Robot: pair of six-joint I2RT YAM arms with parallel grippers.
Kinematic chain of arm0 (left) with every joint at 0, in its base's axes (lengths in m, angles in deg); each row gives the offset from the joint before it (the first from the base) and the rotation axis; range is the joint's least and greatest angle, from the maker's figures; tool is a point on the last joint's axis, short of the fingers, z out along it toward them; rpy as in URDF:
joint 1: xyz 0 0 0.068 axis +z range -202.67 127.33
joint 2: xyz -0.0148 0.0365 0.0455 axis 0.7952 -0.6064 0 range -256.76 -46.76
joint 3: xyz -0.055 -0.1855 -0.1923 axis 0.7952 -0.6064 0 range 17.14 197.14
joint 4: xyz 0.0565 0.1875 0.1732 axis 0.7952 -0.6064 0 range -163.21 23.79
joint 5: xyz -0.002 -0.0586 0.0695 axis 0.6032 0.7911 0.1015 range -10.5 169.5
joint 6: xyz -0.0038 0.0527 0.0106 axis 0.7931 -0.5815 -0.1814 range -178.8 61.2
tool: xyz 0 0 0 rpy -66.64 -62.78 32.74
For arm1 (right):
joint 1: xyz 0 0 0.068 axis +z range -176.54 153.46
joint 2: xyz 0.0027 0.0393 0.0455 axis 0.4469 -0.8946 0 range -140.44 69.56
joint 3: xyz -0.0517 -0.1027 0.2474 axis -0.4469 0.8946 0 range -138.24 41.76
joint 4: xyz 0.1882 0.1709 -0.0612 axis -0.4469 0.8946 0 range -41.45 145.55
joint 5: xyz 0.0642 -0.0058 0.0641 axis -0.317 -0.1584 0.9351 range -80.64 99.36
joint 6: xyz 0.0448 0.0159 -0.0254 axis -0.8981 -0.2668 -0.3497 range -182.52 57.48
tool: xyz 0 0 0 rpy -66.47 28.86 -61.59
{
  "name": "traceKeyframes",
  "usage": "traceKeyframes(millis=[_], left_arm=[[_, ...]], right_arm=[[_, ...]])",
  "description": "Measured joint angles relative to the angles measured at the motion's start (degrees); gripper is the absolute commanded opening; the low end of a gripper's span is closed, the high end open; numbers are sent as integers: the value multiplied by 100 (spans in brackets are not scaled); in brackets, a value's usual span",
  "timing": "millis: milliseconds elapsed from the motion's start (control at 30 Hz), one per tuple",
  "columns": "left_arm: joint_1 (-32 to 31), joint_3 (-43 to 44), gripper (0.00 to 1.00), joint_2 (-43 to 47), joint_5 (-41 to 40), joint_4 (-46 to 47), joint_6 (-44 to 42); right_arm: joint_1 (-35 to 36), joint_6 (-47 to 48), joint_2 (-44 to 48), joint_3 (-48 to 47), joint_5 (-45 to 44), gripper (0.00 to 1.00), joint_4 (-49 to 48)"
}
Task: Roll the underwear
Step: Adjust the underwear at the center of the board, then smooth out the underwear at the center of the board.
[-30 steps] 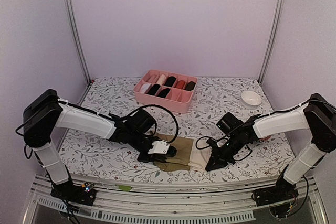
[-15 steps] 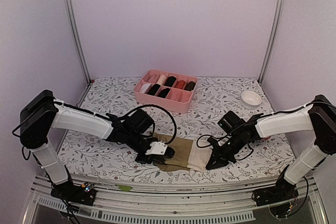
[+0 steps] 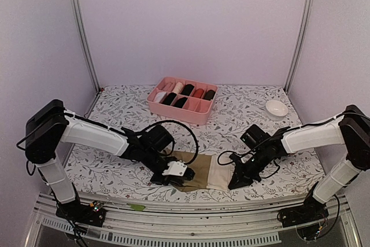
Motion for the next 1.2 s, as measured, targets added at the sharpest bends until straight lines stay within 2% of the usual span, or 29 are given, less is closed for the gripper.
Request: traceKeyframes(millis=[267, 600, 767, 933, 1067, 1133, 1200], left_arm=[[-50, 76, 0, -251, -11, -46, 160], [-61, 90, 0, -260, -35, -61, 173], [-61, 90, 0, -260, -35, -57, 173], [-61, 90, 0, -260, -37, -55, 173], [-61, 83, 0, -260, -48, -50, 173], [-61, 76, 0, -260, -52, -48, 173], [-61, 74, 0, -260, -55, -48, 173]], right_arm=[[0, -92, 13, 52, 15, 32, 13], [79, -697, 90, 459, 190, 33, -457], [291, -1095, 90, 608, 251, 29, -918], [385, -1443, 20, 686, 245, 20, -1270], [393, -1620, -11, 688, 142, 10, -1360], [398, -1694, -11, 688, 52, 1, -1368], [404, -1740, -9, 688, -50, 0, -1366]])
